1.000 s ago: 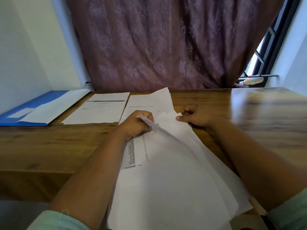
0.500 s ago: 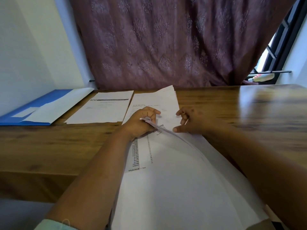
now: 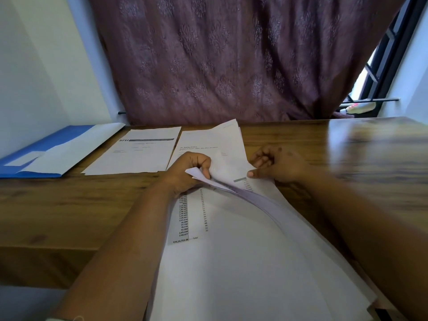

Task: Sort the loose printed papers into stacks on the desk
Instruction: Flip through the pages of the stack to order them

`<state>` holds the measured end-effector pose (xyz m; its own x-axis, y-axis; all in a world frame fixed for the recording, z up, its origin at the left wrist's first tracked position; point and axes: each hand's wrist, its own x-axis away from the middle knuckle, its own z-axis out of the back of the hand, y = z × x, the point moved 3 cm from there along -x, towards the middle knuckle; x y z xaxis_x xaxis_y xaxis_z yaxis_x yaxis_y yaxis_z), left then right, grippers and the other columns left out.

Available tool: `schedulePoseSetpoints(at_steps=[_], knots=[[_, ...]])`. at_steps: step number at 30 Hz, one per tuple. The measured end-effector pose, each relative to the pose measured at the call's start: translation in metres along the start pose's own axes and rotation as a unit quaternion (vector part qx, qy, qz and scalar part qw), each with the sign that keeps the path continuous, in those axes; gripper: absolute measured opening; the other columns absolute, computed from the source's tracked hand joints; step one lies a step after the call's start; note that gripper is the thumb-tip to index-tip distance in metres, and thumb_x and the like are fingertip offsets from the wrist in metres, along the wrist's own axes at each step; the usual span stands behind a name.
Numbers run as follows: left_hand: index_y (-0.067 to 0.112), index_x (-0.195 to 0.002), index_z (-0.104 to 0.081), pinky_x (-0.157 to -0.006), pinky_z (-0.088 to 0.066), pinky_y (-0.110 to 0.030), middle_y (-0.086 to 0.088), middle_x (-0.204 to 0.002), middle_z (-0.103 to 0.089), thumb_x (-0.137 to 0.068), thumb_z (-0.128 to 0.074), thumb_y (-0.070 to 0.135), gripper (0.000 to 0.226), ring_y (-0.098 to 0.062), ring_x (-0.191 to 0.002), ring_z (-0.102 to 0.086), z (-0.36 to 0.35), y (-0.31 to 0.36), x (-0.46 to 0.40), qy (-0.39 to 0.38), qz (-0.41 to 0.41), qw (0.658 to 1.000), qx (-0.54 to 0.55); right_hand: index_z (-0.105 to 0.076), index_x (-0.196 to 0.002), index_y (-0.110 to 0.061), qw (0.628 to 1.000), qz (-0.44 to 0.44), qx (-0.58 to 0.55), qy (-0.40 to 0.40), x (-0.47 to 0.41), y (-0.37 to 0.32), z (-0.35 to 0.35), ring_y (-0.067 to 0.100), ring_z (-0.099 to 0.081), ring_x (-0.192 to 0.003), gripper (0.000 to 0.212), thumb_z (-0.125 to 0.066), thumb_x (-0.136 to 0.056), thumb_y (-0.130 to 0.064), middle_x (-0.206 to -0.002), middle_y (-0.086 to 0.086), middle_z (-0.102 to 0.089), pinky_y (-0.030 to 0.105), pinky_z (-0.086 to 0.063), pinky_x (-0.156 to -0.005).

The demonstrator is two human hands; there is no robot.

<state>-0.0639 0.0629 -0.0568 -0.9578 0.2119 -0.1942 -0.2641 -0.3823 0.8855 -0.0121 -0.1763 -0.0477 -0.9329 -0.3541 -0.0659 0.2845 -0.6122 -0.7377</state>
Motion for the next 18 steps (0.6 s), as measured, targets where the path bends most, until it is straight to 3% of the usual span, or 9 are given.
schedulePoseSetpoints(at_steps=[4, 7, 12, 15, 16, 18], knots=[[0.024, -0.055, -0.069, -0.074, -0.046, -0.036, 0.001, -0.074, -0.061, -0.062, -0.062, 0.002, 0.024, -0.026, -0.075, -0.054, 0.001, -0.002, -0.001, -0.012, 0.011, 1.000, 0.026, -0.064, -0.111, -0.019, 1.000, -0.008, -0.029, 0.008, -0.001, -0.003, -0.001, 0.016, -0.063, -0.093, 0.052, -0.088, -0.067, -0.032, -0.101, -0.002, -0.067, 0.026, -0.052, -0.080], [0.025, -0.053, -0.069, -0.068, -0.046, -0.027, 0.010, -0.069, -0.063, -0.062, -0.061, 0.004, 0.025, -0.020, -0.071, -0.055, 0.001, 0.000, -0.001, -0.023, 0.003, 0.999, 0.022, -0.060, -0.116, -0.025, 0.995, -0.008, 0.101, -0.011, 0.000, -0.001, -0.001, 0.010, -0.055, -0.090, 0.052, -0.083, -0.071, -0.040, -0.103, -0.009, -0.059, 0.019, -0.046, -0.071], [0.027, -0.053, -0.068, -0.072, -0.050, -0.029, 0.007, -0.078, -0.065, -0.064, -0.066, 0.008, 0.023, -0.020, -0.080, -0.058, 0.001, -0.001, -0.001, -0.026, -0.004, 0.999, 0.019, -0.066, -0.082, -0.030, 0.995, 0.058, 0.077, 0.020, 0.009, -0.013, 0.004, 0.005, -0.054, -0.071, 0.021, -0.084, -0.073, -0.024, -0.075, -0.013, -0.058, 0.012, -0.039, -0.058], [0.024, -0.056, -0.067, -0.085, -0.054, -0.027, 0.016, -0.096, -0.069, -0.069, -0.078, 0.003, 0.026, -0.016, -0.095, -0.063, 0.001, -0.003, -0.004, -0.023, -0.036, 0.999, -0.022, -0.073, -0.075, -0.024, 0.991, 0.083, -0.080, -0.064, 0.017, -0.021, 0.004, 0.003, -0.061, -0.066, 0.013, -0.083, -0.070, -0.018, -0.071, -0.009, -0.069, 0.017, -0.047, -0.063], [0.021, -0.057, -0.065, -0.089, -0.054, -0.027, 0.013, -0.103, -0.070, -0.072, -0.078, 0.000, 0.029, -0.017, -0.100, -0.063, 0.001, -0.004, -0.005, -0.024, -0.037, 0.999, -0.027, -0.075, -0.074, -0.021, 0.973, 0.079, -0.180, -0.121, 0.022, -0.024, 0.002, 0.006, -0.063, -0.068, 0.004, -0.078, -0.072, -0.018, -0.073, -0.006, -0.071, 0.021, -0.050, -0.065], [0.022, -0.057, -0.066, -0.085, -0.056, -0.038, -0.007, -0.096, -0.069, -0.073, -0.073, 0.003, 0.026, -0.027, -0.093, -0.063, 0.001, -0.003, -0.004, -0.035, -0.035, 0.998, -0.043, -0.077, -0.075, -0.018, 0.935, 0.057, -0.309, -0.167, 0.025, -0.025, -0.003, 0.009, -0.065, -0.068, 0.016, -0.063, -0.083, -0.021, -0.076, 0.000, -0.072, 0.022, -0.052, -0.064]])
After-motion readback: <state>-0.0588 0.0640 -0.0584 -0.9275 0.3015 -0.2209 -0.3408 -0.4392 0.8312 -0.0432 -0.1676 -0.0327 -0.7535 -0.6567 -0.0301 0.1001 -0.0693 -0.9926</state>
